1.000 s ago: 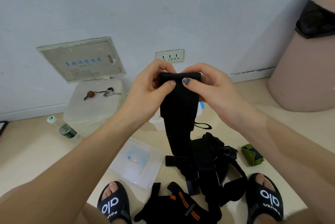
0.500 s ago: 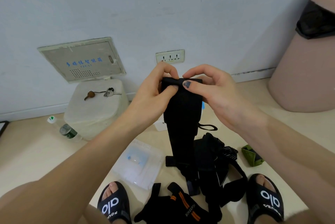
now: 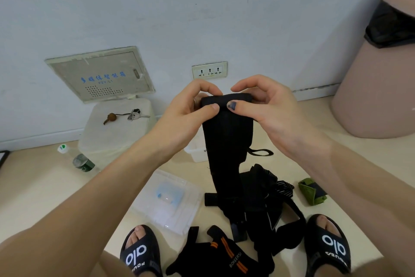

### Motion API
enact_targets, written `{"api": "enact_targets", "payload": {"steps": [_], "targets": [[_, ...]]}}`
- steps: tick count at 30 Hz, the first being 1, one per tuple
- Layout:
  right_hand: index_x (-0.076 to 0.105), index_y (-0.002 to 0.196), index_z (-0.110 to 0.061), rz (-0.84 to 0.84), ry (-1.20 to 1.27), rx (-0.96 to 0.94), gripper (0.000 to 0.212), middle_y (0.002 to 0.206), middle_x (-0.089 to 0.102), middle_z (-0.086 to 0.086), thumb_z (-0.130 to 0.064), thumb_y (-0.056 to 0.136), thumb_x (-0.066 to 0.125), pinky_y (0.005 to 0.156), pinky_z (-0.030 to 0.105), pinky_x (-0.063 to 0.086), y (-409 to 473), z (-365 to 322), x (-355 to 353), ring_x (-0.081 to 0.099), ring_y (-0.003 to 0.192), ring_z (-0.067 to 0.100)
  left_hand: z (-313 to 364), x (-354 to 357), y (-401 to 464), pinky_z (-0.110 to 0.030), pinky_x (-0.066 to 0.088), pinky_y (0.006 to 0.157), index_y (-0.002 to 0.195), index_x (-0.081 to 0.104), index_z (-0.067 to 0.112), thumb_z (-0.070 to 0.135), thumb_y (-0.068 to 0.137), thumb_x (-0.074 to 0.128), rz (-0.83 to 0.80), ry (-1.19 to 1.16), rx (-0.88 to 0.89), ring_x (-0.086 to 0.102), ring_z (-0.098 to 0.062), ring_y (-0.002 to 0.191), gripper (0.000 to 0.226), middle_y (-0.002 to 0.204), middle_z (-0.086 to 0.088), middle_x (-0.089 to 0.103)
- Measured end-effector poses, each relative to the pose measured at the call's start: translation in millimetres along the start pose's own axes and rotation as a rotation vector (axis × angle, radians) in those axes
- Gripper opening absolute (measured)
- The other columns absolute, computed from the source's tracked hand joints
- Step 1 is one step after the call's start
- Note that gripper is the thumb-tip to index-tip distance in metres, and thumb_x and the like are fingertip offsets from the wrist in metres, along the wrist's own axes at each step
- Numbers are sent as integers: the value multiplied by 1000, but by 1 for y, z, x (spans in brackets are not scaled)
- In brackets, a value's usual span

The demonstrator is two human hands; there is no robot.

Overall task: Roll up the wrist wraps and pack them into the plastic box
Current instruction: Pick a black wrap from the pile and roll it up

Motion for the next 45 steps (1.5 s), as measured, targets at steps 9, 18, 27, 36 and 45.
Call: {"api": "enact_targets", "payload": {"steps": [9, 18, 27, 36, 45], "targets": [[74, 108, -26, -119, -135, 50, 12, 95, 75, 1, -24, 98, 69, 102, 48, 55, -2, 2, 4, 73, 101, 21, 3, -9, 0, -23, 52, 87, 120, 59, 9, -5, 100, 57, 12, 76, 56, 66, -11, 89, 25, 97, -2, 69], [75, 100, -14, -132, -85, 84, 23, 81, 71, -5, -30, 103, 59, 82, 30, 56, 1, 6, 8, 70, 82, 7, 10, -7, -4, -31, 51, 84, 107, 61, 15, -8, 93, 58, 71, 251, 223, 63, -23, 96, 27, 102, -2, 66], [74, 103, -14, -106, -36, 49, 9, 98, 74, 22, -11, 96, 69, 88, 39, 59, 0, 1, 2, 72, 84, 20, 9, 1, -4, -46, 50, 80, 103, 60, 23, -4, 95, 56, 98, 219, 224, 59, -33, 95, 29, 100, -1, 64], [74, 99, -18, -101, -50, 97, 7, 89, 71, 7, -21, 98, 68, 92, 43, 57, -1, 7, 3, 70, 86, 17, 9, 4, -6, -24, 41, 59, 105, 54, 29, 3, 99, 52, 72, 347, 186, 49, -15, 69, 27, 85, 2, 58], [73, 104, -14, -99, -44, 113, 12, 83, 74, 4, -22, 100, 64, 79, 39, 58, -3, 4, 6, 70, 77, 18, 13, 5, -9, -26, 43, 67, 98, 59, 32, -4, 91, 52, 222, 278, 254, 56, -15, 83, 37, 92, 14, 61]]}}
Point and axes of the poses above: each hand's wrist, its own y-axis towards the middle knuckle, its own x-axis out of the palm, z = x × y, the point moved 6 cm from there along y, towards the middle knuckle
